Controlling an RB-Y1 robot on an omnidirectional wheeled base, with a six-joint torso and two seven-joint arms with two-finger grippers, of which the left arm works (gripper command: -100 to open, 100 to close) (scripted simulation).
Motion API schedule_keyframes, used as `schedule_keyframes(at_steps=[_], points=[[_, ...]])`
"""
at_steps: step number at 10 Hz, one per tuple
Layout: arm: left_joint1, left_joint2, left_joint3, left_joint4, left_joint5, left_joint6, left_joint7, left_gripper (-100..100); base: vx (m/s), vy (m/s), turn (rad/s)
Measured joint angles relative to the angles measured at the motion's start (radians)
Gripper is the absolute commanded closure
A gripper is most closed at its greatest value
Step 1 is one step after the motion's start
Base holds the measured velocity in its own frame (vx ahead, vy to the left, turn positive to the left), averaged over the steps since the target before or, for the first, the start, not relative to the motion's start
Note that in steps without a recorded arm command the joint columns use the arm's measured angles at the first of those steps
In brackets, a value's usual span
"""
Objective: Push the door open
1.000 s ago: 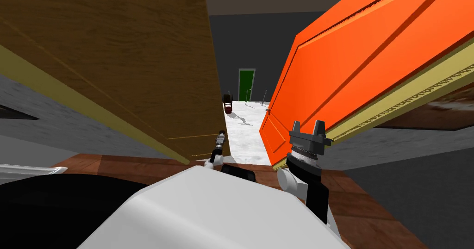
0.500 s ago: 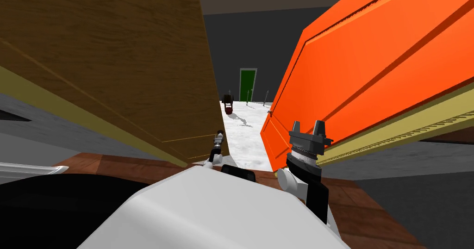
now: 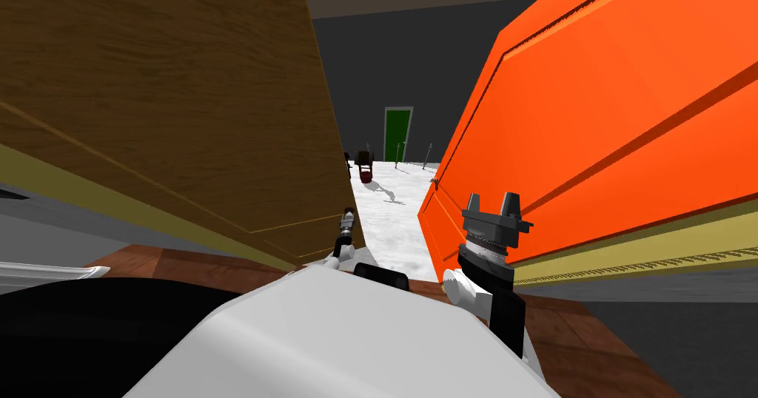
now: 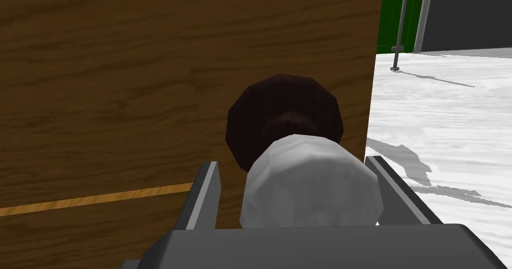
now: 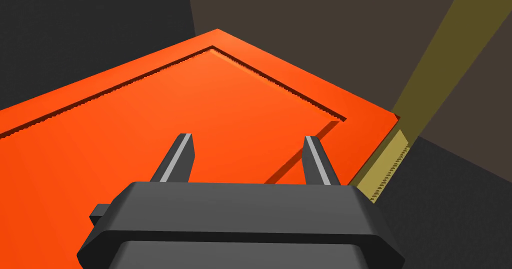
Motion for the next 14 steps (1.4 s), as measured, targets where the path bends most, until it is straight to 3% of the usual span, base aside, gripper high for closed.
schedule_keyframes(at_steps=[1,2,3,4,5,6,8,11,14], points=[[0.009,-0.001,0.007,-0.006,0.005,0.002,-0.001,100,0.138,-0.040,0.071],[0.038,-0.006,0.017,-0.046,0.012,0.020,-0.017,100,0.146,-0.030,0.063],[0.031,-0.008,0.026,-0.030,0.017,0.017,-0.021,100,0.191,-0.031,0.072],[0.039,-0.008,0.038,-0.043,0.025,0.025,-0.025,100,0.154,-0.029,0.049],[0.030,-0.004,0.044,-0.031,0.027,0.018,-0.021,100,0.158,-0.048,0.051],[0.003,-0.007,0.054,0.009,0.033,-0.004,-0.015,100,0.187,-0.070,0.074],[0.036,-0.015,0.079,-0.051,0.048,0.021,-0.040,100,0.185,-0.028,0.039],[0.015,-0.015,0.102,-0.004,0.060,-0.006,-0.031,100,0.198,-0.032,0.062],[0.031,-0.015,0.127,-0.026,0.078,-0.005,-0.043,100,0.117,0.014,-0.061]])
